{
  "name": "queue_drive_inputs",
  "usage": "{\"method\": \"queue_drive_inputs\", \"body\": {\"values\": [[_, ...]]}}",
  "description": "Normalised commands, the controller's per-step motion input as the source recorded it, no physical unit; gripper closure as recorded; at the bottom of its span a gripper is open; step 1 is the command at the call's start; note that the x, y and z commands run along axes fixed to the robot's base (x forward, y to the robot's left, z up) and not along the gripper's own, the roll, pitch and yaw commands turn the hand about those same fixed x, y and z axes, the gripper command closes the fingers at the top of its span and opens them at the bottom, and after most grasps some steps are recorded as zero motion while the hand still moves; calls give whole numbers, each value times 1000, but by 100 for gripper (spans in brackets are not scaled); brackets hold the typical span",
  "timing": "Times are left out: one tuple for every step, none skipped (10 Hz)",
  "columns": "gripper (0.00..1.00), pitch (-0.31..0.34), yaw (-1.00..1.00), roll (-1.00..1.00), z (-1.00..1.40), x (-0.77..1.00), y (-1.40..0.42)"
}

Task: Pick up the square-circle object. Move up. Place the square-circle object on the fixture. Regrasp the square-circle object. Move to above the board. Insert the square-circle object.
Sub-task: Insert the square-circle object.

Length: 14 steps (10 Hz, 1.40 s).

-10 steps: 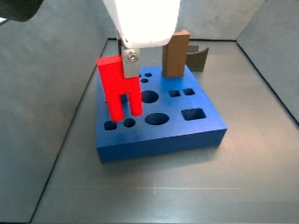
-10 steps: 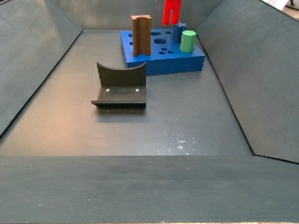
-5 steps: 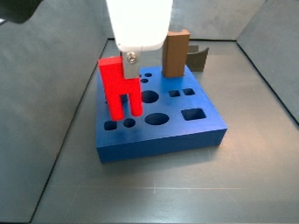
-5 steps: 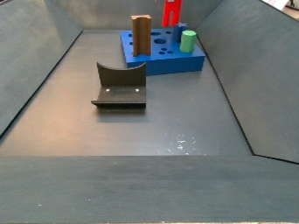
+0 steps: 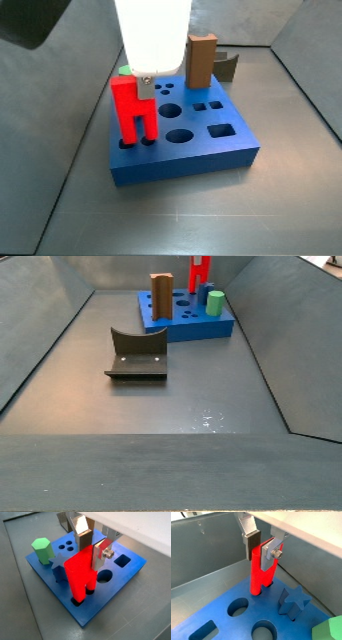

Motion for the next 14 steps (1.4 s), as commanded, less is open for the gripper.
{"method": "queue_drive_inputs", "body": {"values": [[100, -53, 43, 41, -397, -23, -6], [100, -46, 37, 31, -343, -20, -11], [100, -69, 37, 0, -286, 0, -29], [100, -103, 0, -19, -254, 34, -26], [100, -90, 0, -24, -223, 57, -57], [100, -94, 0, -36, -317, 20, -91], [100, -96, 0, -34, -337, 0, -97], [100, -113, 0, -61, -234, 0, -23], [100, -84, 0, -60, -163, 0, 0], [100, -63, 0, -49, -194, 0, 0], [100, 0, 0, -33, -100, 0, 111], [100, 0, 0, 0, 0, 0, 171], [100, 20, 0, 116, -11, 0, 0], [100, 0, 137, 500, -237, -149, -311]]}}
